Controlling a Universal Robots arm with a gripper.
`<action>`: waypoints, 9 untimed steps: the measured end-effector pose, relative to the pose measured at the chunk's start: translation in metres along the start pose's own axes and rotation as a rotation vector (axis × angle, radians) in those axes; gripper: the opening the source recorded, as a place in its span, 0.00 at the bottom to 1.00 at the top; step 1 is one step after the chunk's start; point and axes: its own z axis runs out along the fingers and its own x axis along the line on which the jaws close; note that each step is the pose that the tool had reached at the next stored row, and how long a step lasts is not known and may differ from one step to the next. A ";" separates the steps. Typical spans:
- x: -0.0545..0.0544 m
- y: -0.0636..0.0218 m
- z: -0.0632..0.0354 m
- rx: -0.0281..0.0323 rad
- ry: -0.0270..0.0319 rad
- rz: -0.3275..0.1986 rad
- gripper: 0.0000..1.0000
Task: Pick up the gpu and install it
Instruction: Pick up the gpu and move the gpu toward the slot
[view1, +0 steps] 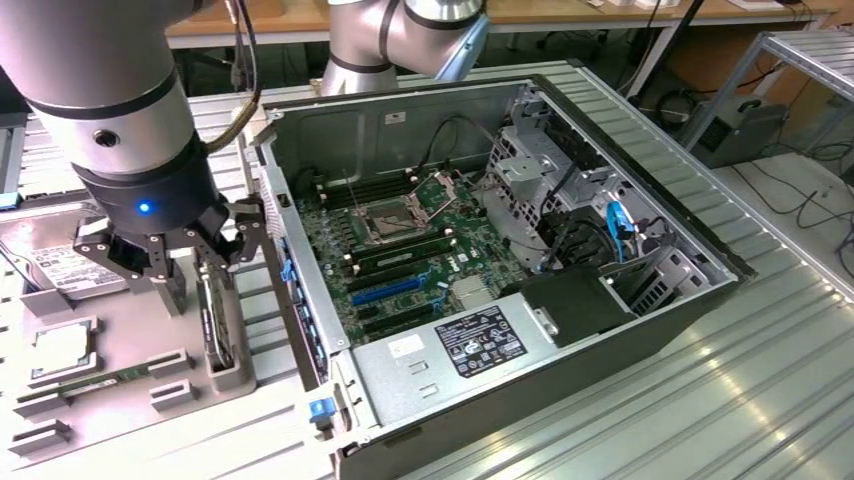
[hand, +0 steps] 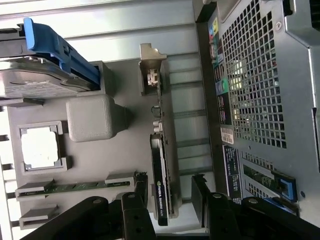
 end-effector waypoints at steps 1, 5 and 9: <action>0.000 -0.0001 0.0018 0.0000 -0.0001 0.001 0.48; 0.002 -0.0005 0.0118 0.0001 -0.0002 0.004 0.48; 0.005 -0.0008 0.0196 0.0002 -0.0004 0.006 0.48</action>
